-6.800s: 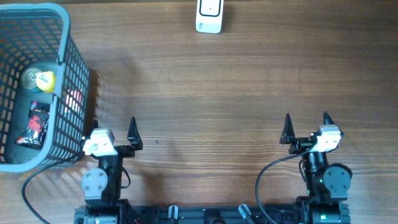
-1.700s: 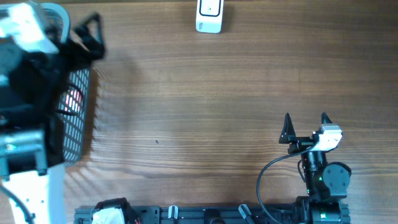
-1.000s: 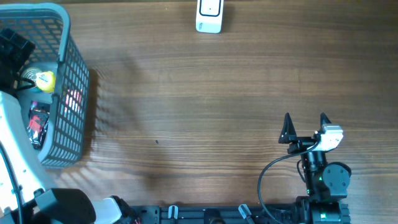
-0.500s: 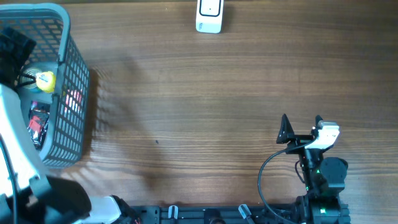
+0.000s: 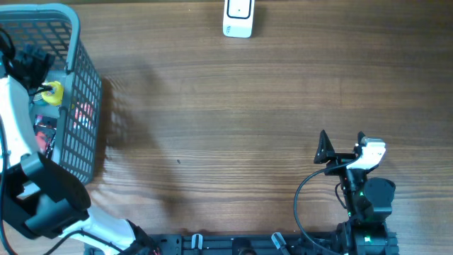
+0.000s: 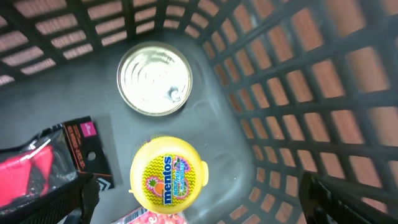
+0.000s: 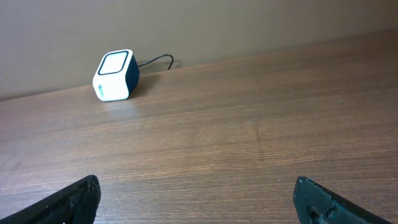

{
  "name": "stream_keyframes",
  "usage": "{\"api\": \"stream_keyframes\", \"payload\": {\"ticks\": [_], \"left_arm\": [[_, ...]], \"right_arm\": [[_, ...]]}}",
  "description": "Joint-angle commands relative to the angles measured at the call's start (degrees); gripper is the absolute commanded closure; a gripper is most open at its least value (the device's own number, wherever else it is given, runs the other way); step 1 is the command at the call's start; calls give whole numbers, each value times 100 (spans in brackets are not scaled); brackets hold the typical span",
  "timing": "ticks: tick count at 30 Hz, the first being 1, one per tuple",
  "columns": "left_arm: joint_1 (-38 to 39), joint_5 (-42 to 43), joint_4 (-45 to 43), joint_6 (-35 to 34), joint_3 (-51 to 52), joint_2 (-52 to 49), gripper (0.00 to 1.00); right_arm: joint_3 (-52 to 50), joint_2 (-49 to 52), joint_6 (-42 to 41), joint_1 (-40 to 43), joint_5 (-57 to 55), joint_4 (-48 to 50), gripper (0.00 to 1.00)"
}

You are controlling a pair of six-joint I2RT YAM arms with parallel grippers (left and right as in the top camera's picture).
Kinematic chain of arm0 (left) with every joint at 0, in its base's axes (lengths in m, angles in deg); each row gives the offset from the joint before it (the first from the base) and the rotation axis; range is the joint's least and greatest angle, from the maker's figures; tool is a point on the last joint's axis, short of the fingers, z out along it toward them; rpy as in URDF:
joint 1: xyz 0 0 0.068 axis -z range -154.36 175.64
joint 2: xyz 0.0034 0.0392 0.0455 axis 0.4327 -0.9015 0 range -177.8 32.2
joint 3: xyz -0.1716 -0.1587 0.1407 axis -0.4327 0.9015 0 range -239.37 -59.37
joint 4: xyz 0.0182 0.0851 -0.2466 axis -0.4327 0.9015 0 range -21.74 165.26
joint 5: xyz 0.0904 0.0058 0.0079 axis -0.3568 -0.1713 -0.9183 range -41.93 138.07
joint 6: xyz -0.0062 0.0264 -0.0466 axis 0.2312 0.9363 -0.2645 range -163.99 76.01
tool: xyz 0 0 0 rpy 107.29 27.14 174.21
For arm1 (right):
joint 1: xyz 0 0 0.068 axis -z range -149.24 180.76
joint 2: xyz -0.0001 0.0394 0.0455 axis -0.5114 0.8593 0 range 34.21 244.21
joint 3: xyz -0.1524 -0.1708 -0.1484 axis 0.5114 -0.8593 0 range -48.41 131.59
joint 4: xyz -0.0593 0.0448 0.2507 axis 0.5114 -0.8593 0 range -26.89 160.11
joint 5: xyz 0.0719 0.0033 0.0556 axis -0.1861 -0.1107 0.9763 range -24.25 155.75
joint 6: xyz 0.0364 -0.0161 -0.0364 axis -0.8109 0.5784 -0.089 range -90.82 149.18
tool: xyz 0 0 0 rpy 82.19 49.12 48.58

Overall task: Scan the item barcode
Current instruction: 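Move the left gripper over the basket toward the yellow can, then lower the left gripper and grasp the yellow can in the basket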

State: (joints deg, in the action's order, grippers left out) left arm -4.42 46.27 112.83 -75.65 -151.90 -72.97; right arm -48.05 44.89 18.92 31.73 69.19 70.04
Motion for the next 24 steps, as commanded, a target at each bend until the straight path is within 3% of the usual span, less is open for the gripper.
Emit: {"api": "stream_keyframes", "payload": {"ticks": [1, 4, 9, 24], "left_arm": [[66, -35, 61, -26, -96, -358, 2], [151, -33, 125, 382, -96, -562, 9], [223, -39, 315, 1051, -96, -828, 1], [216, -109, 214, 977, -96, -1161, 1]], "right_arm": [[-7, 42, -59, 28, 96, 20, 0], [-7, 42, -59, 28, 96, 20, 0], [-7, 42, -59, 28, 96, 20, 0], [-7, 42, -59, 28, 96, 22, 0]]}}
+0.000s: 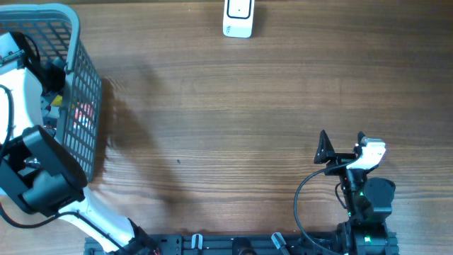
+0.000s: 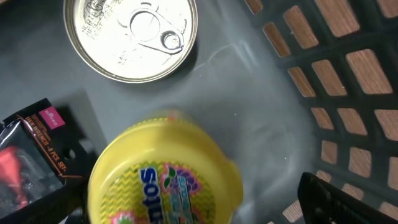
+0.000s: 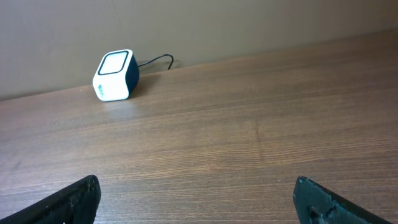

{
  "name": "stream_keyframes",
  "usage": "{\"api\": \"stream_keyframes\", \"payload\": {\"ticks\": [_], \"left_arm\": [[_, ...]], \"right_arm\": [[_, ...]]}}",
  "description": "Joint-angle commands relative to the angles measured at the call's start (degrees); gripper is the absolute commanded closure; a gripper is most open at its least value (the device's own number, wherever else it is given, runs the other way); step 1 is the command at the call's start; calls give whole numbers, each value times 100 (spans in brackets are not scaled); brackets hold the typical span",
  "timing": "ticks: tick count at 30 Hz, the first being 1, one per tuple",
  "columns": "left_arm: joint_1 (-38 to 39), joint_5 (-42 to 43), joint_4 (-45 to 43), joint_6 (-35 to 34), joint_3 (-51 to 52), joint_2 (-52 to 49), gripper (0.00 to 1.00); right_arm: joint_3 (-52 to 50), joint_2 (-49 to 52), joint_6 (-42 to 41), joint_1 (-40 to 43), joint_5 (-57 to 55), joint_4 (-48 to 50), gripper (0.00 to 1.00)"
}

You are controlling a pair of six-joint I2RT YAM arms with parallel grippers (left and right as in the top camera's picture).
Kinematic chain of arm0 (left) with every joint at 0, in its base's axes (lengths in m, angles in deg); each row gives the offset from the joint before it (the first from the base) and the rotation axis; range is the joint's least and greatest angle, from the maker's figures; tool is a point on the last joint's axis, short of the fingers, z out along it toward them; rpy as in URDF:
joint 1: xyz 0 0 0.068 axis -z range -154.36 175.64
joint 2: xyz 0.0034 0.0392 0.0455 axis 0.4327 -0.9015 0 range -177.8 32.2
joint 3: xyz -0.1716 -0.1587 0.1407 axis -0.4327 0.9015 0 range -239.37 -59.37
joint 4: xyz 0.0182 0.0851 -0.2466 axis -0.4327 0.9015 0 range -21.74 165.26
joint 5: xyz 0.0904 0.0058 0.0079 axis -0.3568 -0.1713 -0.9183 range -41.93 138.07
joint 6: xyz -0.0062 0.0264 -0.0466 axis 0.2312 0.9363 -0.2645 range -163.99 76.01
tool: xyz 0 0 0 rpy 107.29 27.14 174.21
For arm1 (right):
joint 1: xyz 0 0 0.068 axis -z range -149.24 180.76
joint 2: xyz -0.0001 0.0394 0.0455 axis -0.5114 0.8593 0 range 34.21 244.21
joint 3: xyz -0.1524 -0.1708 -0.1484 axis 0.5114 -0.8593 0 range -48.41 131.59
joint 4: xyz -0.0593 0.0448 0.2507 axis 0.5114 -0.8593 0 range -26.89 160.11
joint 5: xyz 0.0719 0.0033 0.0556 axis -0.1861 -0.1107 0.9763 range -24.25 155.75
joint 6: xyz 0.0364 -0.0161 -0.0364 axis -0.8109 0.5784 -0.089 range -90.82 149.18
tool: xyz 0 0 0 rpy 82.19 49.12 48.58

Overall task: Scan the item barcode
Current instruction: 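Lower the left gripper and grasp the yellow can in the basket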

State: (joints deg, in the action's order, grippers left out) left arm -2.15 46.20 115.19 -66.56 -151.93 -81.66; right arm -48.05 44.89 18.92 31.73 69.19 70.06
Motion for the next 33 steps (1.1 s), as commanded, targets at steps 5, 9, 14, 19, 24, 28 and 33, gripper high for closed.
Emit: {"api": "stream_keyframes", "payload": {"ticks": [5, 9, 14, 19, 24, 28, 33], "left_arm": [[-11, -125, -70, 48, -94, -402, 2], [-11, -275, -149, 46, -94, -402, 10], [-13, -470, -219, 50, -94, -402, 10], [-33, -490, -297, 48, -94, -404, 8], [-33, -487, -380, -9, -94, -428, 11], [-33, -487, -426, -35, -94, -483, 22], [-33, -487, -422, -35, -92, -636, 23]], "right_arm": [[-7, 42, -59, 28, 96, 20, 0], [-7, 42, -61, 28, 96, 17, 0], [-7, 42, -61, 28, 96, 17, 0], [-7, 42, -59, 28, 96, 17, 0], [-7, 42, -59, 28, 96, 17, 0], [-7, 42, -59, 28, 96, 17, 0], [-7, 42, -61, 28, 96, 17, 0]]}}
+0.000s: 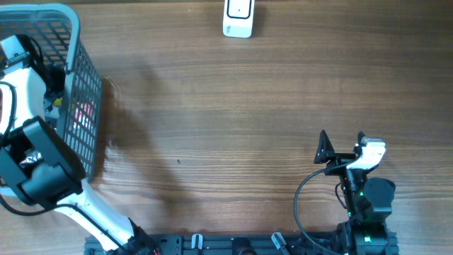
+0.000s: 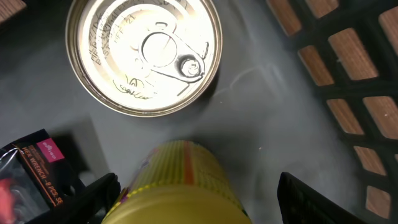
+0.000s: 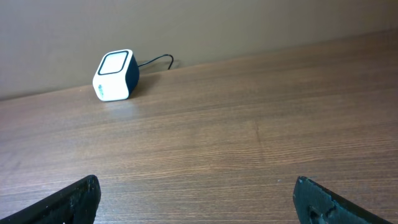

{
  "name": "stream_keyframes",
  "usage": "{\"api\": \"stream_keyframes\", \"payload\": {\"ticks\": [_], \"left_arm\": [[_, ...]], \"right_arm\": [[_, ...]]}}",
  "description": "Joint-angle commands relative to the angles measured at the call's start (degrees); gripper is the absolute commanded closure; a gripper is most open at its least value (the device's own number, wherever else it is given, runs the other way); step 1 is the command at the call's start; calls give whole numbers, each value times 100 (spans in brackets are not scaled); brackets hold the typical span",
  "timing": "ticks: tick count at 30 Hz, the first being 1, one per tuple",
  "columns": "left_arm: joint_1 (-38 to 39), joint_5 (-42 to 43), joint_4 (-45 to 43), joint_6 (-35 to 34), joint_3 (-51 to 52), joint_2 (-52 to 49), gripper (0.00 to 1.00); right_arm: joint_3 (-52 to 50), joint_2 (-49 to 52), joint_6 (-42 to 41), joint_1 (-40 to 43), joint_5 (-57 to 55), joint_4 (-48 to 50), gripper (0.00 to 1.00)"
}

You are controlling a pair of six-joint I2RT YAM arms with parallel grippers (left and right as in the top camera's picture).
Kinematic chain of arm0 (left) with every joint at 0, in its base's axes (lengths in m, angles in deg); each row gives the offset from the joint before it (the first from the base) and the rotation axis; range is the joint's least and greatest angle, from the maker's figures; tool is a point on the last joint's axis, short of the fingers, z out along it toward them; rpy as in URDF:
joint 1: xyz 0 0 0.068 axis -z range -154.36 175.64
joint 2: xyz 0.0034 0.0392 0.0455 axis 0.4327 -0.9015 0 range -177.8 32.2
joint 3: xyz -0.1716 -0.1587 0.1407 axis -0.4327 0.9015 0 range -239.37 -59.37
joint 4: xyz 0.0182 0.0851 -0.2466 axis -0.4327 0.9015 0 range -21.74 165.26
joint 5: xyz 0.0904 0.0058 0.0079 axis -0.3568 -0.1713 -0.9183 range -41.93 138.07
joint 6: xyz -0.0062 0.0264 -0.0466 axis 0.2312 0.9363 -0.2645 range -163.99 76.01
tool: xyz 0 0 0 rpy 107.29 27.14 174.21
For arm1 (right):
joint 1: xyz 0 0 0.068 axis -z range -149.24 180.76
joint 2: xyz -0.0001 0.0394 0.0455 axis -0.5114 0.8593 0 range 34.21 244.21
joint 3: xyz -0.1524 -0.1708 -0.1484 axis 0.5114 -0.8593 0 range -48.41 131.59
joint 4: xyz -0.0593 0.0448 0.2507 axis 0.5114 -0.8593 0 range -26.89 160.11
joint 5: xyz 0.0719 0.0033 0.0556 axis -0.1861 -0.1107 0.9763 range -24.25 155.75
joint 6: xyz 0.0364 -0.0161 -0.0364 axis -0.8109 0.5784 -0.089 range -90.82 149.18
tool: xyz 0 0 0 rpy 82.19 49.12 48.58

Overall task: Scan the item barcode
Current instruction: 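Lower the left gripper and grasp the yellow can in the basket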

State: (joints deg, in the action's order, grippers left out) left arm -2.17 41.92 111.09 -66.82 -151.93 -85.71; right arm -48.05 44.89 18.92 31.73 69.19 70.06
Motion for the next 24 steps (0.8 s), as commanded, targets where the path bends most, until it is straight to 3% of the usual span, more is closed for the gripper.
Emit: {"api": "stream_keyframes", "payload": {"ticks": [1, 4, 13, 18, 24], "left_arm": [[-31, -57, -9, -9, -94, -273, 25], [-31, -57, 24, -9, -92, -382, 35], [-31, -57, 28, -9, -79, -409, 38], [-31, -57, 46, -9, -79, -409, 53], [-31, -57, 68, -9, -79, -409, 54]], "right_arm": [[-7, 42, -59, 28, 96, 17, 0], [-7, 42, -61, 28, 96, 17, 0], [-7, 42, -59, 28, 96, 17, 0], [-7, 42, -59, 28, 96, 17, 0], [-7, 42, -59, 28, 96, 17, 0]]}}
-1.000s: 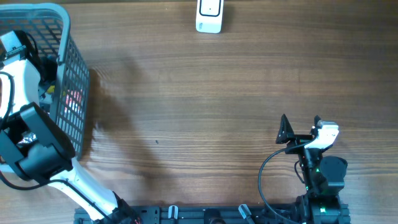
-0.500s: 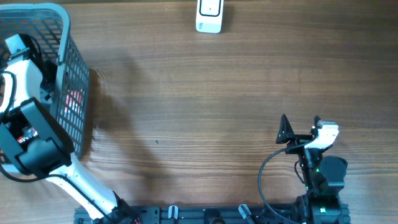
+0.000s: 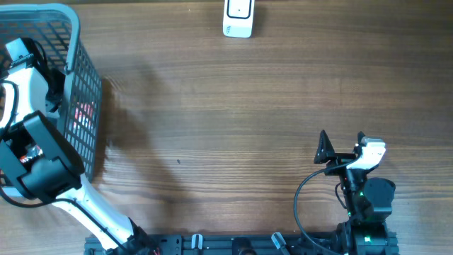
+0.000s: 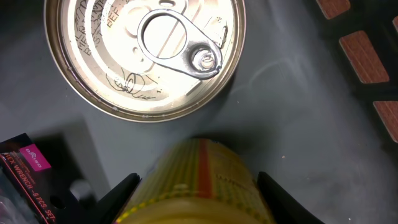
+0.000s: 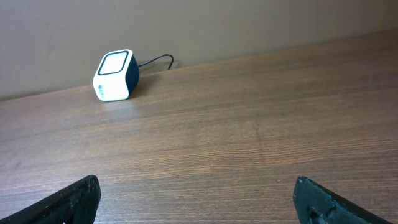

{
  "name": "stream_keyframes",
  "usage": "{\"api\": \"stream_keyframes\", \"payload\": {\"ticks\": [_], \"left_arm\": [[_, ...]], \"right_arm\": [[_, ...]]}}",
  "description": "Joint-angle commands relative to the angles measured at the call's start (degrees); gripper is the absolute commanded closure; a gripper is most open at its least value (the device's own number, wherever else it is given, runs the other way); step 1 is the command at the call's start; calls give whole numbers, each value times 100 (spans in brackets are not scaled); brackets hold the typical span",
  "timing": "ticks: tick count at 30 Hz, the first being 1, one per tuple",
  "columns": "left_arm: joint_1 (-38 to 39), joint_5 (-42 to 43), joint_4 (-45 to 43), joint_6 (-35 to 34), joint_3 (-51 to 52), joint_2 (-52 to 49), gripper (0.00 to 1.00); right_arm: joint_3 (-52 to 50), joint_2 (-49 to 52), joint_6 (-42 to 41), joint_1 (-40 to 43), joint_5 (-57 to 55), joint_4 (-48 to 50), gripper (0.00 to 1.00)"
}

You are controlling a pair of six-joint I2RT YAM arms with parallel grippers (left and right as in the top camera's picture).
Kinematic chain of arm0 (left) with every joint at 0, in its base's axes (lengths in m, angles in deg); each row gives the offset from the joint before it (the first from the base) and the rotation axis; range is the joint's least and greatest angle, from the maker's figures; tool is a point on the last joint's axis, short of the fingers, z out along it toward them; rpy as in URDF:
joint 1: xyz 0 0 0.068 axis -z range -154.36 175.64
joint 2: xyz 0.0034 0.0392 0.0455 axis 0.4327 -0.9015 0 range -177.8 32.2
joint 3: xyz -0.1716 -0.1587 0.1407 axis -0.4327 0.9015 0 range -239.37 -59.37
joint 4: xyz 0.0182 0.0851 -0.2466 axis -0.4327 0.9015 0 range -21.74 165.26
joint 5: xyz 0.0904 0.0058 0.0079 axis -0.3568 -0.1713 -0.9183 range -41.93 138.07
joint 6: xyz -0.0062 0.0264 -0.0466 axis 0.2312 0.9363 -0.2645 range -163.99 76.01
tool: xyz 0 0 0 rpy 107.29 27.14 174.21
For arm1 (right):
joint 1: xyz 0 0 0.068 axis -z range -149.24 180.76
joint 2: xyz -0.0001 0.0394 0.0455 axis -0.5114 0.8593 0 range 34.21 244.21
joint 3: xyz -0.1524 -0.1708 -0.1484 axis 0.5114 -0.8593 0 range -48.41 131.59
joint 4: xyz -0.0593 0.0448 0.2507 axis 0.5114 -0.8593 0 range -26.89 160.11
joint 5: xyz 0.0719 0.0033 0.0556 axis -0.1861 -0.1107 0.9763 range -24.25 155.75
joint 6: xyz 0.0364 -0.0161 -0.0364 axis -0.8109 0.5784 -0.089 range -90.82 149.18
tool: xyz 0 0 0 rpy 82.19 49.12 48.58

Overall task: Scan the item barcode
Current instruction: 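Lower the left gripper and grasp the yellow can in the basket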

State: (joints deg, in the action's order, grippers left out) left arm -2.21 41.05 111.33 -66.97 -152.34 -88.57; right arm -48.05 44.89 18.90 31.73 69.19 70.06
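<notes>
The left wrist view looks down into the basket, where a yellow Mentos tub (image 4: 199, 186) lies on the grey floor. My left gripper (image 4: 196, 194) is shut on it, one black finger against each side. The overhead view hides the tub under my left arm (image 3: 25, 78). The white barcode scanner (image 3: 238, 18) stands at the far edge of the table, and the right wrist view has the scanner (image 5: 115, 76) at its upper left. My right gripper (image 5: 196, 199) is open and holds nothing, near the front right of the table.
The grey mesh basket (image 3: 79, 92) stands at the table's left edge. A silver ring-pull tin (image 4: 144, 56) sits right behind the tub, and a black packet with pink print (image 4: 28, 177) lies to its left. The basket wall (image 4: 367, 56) rises on the right.
My left gripper has come lower over the yellow tub, and its fingers have drawn in from a wider spread until they touch the tub's sides. The right arm has not moved.
First my left gripper hung open high in the basket, with the tub, tin and packet below. At each later moment it stood lower and closer to the tub, and now its fingers rest against the tub. The right arm stayed still throughout.
</notes>
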Motion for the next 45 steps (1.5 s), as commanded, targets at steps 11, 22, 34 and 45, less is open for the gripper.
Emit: {"api": "stream_keyframes", "payload": {"ticks": [11, 22, 34, 45], "left_arm": [[-26, 28, 37, 7, -39, -111, 21], [-26, 31, 22, 4, -48, 50, 22], [-26, 31, 28, 4, -48, 227, 41], [-26, 31, 68, 4, -48, 490, 45]], "right_arm": [[-7, 42, -57, 28, 94, 17, 0], [-7, 42, -57, 28, 96, 15, 0], [-7, 42, -57, 28, 96, 15, 0], [-7, 42, -57, 28, 94, 15, 0]]}}
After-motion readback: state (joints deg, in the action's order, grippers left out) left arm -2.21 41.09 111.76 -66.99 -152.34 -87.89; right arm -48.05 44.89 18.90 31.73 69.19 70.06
